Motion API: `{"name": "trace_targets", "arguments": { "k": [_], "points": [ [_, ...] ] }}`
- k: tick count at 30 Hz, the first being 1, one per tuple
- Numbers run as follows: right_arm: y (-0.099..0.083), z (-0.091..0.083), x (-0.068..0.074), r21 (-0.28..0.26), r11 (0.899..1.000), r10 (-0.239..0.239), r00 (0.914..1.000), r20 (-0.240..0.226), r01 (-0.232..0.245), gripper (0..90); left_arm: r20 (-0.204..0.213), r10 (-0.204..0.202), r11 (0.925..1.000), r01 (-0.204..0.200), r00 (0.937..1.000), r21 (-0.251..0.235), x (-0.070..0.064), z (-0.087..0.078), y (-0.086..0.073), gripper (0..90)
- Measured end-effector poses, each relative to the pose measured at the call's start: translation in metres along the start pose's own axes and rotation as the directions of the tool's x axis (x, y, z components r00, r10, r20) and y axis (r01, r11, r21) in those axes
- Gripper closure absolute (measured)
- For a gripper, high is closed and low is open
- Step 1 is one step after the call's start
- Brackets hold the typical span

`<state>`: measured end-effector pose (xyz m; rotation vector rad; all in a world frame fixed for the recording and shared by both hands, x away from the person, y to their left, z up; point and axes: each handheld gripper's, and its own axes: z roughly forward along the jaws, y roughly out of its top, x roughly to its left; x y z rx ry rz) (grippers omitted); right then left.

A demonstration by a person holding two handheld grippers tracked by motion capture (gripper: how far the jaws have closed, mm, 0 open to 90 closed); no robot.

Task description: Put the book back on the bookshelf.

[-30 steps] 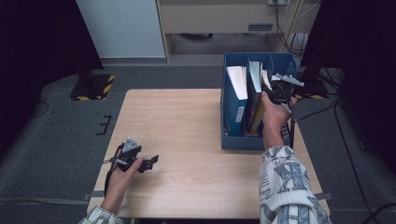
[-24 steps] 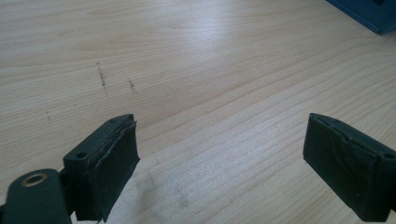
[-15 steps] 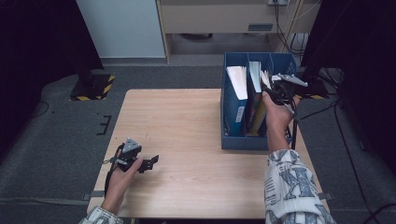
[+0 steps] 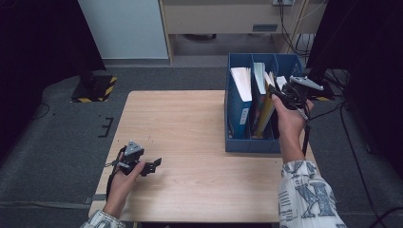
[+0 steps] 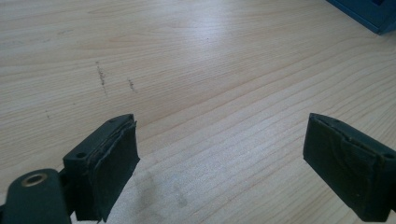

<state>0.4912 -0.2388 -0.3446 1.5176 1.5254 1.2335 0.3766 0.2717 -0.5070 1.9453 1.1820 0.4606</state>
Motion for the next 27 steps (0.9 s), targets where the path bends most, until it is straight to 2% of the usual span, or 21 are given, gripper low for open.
{"name": "trace_targets", "arguments": {
  "k": [3,5,10,17,25,27],
  "points": [
    [-0.001,-0.006,-0.001,-0.006,1.0,-0.007,0.9998,-0.017,0.007,39.5,0.0,0.0,1.0,0.0,1.0,0.001,0.0,0.0,0.0,9.4],
    [-0.004,-0.016,-0.001,-0.007,0.999,-0.037,0.9991,-0.024,0.036,34.2,0.001,0.002,1.0,-0.002,1.0,0.004,-0.001,0.0,0.0,9.4],
    [-0.013,-0.028,-0.001,0.002,0.999,-0.05,0.9976,-0.048,0.051,25.6,0.0,0.0,1.0,0.0,1.0,0.001,-0.001,0.001,0.0,9.3],
    [-0.03,-0.044,-0.001,0.009,0.998,-0.066,0.9947,-0.079,0.067,21.2,0.002,0.003,1.0,-0.003,1.0,0.006,-0.002,0.001,0.0,9.3],
    [-0.053,-0.05,0.003,0.026,0.996,-0.081,0.9911,-0.106,0.084,18.3,0.0,0.002,1.0,-0.002,1.0,0.007,-0.002,0.002,0.0,9.1],
    [-0.064,-0.05,0.004,0.033,0.996,-0.076,0.9904,-0.115,0.08,17.3,0.002,0.002,1.0,-0.002,1.0,0.01,-0.002,0.002,-0.001,9.0]
  ]
}}
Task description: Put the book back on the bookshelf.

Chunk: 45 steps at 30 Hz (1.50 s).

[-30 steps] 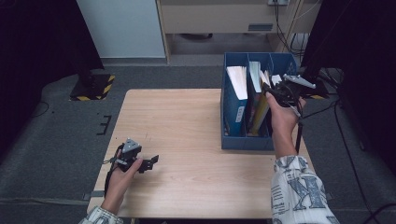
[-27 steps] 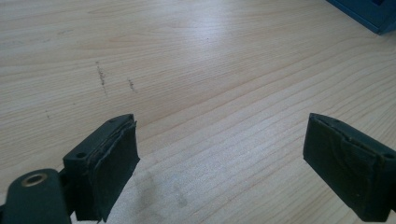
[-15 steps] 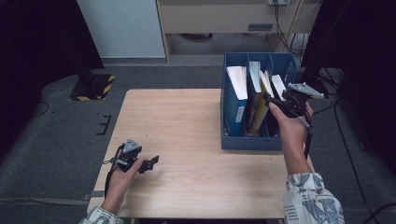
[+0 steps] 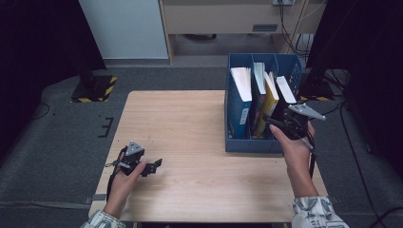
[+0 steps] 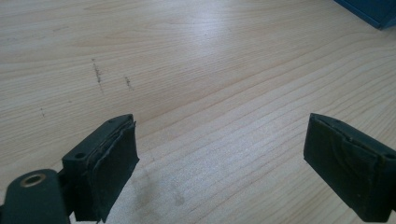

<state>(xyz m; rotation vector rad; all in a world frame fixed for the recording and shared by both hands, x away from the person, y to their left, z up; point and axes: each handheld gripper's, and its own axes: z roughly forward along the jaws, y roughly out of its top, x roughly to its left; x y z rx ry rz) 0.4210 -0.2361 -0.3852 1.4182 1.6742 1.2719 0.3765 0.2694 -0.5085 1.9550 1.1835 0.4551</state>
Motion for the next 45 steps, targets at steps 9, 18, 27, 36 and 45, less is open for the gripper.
{"name": "trace_targets", "arguments": {
  "k": [9,18,27,36,45],
  "points": [
    [-0.026,0.003,0.004,0.041,0.999,0.004,0.9996,-0.028,-0.003,14.9,-0.001,0.001,1.0,-0.001,1.0,0.003,0.0,0.0,0.0,8.6],
    [-0.045,0.004,0.006,0.064,0.998,0.011,0.9989,-0.045,-0.008,14.2,0.0,0.001,1.0,-0.001,1.0,0.008,0.0,0.001,-0.001,8.2],
    [-0.057,0.005,0.011,0.086,0.996,0.003,0.9975,-0.07,0.003,13.0,0.0,-0.001,1.0,0.001,1.0,0.01,0.0,0.001,-0.001,8.0],
    [-0.068,0.001,0.023,0.101,0.995,-0.014,0.9942,-0.107,0.025,11.9,0.0,0.005,0.9998,-0.005,1.0,0.017,0.0,0.002,-0.001,7.8],
    [-0.083,-0.003,0.037,0.13,0.989,-0.047,0.9889,-0.141,0.065,10.4,0.001,0.006,0.9997,-0.006,1.0,0.023,-0.001,0.002,-0.002,7.4]
  ]
}}
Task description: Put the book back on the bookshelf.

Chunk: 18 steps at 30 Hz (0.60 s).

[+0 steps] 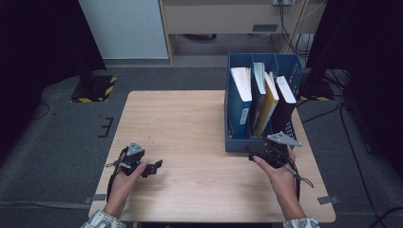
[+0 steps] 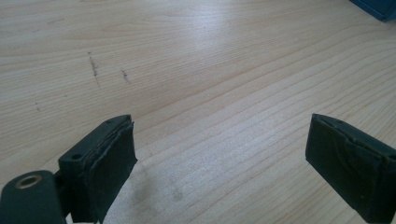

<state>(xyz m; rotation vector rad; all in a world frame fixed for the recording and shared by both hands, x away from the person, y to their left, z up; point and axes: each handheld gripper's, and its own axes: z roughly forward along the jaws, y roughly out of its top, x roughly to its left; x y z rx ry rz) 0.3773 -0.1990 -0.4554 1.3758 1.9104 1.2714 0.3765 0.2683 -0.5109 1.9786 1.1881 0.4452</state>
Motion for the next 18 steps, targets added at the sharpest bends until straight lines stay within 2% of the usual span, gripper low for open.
{"name": "trace_targets", "arguments": {
  "k": [6,14,18],
  "points": [
    [-0.015,0.005,0.014,0.04,0.999,-0.032,0.9991,-0.029,0.033,9.5,0.001,0.002,1.0,-0.002,1.0,0.006,0.0,0.001,0.0,6.8],
    [-0.029,0.01,0.029,0.089,0.992,-0.089,0.9949,-0.047,0.093,7.7,0.004,0.003,0.9999,-0.003,1.0,0.011,0.0,0.001,-0.001,6.2],
    [-0.036,0.014,0.034,0.139,0.986,-0.085,0.9948,-0.056,0.092,6.9,0.005,0.004,0.9999,-0.004,1.0,0.013,0.0,0.001,-0.001,6.2]
  ]
}}
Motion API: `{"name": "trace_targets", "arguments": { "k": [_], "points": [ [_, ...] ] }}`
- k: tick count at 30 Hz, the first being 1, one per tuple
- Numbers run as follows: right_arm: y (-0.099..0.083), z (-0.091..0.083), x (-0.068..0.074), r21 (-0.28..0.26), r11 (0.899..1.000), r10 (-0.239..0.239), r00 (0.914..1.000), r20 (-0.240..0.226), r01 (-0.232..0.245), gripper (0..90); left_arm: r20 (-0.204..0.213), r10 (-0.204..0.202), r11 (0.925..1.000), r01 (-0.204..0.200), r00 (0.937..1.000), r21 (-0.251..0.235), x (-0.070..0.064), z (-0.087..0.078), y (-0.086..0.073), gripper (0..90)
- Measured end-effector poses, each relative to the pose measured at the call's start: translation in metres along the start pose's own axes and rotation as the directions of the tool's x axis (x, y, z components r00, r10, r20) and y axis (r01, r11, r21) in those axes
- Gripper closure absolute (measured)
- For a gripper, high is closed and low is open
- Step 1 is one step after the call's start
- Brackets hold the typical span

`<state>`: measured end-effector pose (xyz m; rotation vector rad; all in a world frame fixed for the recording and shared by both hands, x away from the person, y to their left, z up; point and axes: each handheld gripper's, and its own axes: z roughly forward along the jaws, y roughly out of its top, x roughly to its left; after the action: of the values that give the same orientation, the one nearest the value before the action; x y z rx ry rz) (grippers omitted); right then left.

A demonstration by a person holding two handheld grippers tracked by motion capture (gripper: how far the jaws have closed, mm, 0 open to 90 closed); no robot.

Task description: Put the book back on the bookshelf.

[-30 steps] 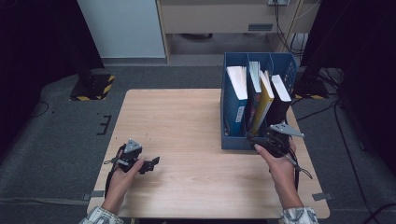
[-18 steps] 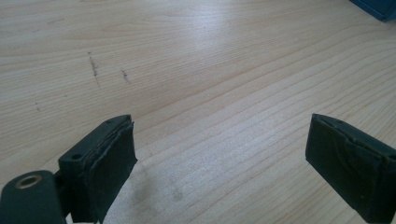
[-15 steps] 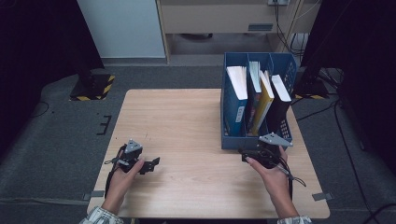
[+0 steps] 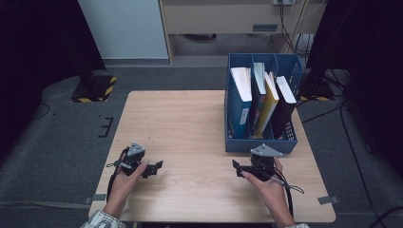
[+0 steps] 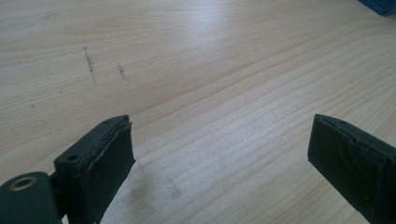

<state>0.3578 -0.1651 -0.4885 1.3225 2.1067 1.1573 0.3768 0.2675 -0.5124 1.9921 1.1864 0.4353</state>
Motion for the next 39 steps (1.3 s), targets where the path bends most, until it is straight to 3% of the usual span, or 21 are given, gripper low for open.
{"name": "trace_targets", "arguments": {
  "k": [4,10,14,30,39],
  "points": [
    [-0.006,0.007,0.008,0.049,0.999,0.0,0.9999,-0.016,0.001,6.6,0.002,-0.001,1.0,0.001,1.0,-0.002,-0.001,0.001,0.0,6.2],
    [-0.016,0.023,0.022,0.119,0.992,-0.034,0.9976,-0.061,0.041,6.1,0.002,0.003,1.0,-0.003,1.0,0.002,0.0,0.001,0.0,6.2],
    [-0.019,0.034,0.028,0.157,0.986,-0.052,0.9967,-0.062,0.061,6.6,-0.005,0.012,0.9998,-0.012,0.9999,0.013,0.0,0.002,-0.001,6.1],
    [-0.02,0.052,0.018,0.184,0.982,-0.032,0.9992,0.021,0.028,6.9,-0.046,0.031,0.9965,-0.027,0.9985,0.079,0.004,0.01,-0.005,5.9],
    [-0.024,0.056,0.022,0.167,0.984,-0.066,0.9963,0.054,0.057,4.3,-0.049,0.031,0.9955,-0.026,0.9983,0.091,0.005,0.011,-0.006,5.7]
  ]
}}
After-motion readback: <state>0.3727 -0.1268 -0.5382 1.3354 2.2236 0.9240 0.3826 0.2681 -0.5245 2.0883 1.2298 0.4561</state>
